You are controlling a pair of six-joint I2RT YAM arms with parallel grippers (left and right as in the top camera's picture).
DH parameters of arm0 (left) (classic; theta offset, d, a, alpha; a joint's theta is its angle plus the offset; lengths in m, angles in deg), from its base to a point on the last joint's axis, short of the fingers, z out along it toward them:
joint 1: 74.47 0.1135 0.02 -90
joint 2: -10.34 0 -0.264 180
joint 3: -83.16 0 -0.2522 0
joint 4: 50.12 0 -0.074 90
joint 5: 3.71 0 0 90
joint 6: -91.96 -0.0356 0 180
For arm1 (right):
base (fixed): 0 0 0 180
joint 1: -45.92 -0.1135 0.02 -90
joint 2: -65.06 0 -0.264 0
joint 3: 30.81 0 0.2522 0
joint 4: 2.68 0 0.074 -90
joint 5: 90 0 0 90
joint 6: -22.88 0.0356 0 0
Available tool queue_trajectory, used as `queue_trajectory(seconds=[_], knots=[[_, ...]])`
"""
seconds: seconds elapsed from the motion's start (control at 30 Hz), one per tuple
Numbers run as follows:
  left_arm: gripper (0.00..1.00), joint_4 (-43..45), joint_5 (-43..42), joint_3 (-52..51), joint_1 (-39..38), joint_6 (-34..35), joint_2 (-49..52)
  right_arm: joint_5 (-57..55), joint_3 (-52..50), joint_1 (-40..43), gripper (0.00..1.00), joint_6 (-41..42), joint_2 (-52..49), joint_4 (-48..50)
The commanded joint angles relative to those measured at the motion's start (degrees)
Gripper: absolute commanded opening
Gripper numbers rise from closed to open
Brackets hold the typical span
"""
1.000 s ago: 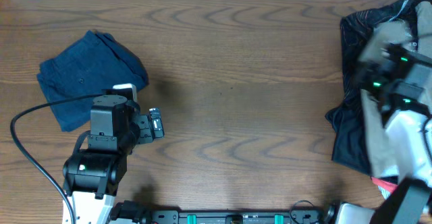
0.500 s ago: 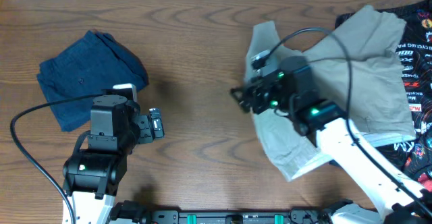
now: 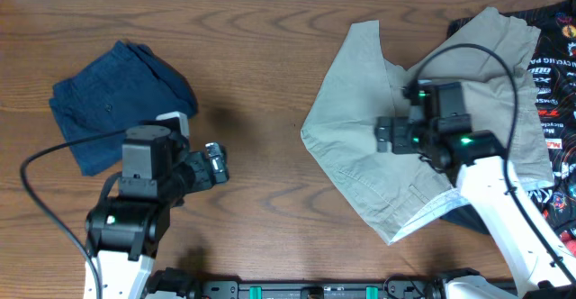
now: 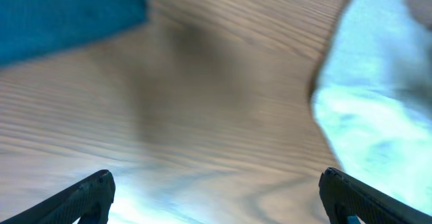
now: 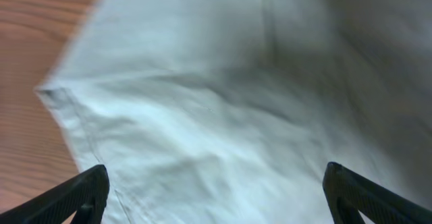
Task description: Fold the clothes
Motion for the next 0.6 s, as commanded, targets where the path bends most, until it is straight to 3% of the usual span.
queue_trajectory(seconds=[0.0, 0.27, 0.57], knots=[[0.98, 0.07, -9.05, -1.22, -0.79, 5.27, 3.50, -0.72, 0.81, 3.06, 0.99, -0.26, 0.90, -3.13], [0.98, 3.58, -12.61, -1.44, -11.63, 14.73, 17.57, -4.50, 0.81, 10.64, 0.99, 5.77, 0.96, -8.55], [0.98, 19.04, -15.76, -1.44, -26.53, 33.16, 33.48, -4.28, 0.81, 13.51, 0.99, 5.77, 1.11, -10.93]])
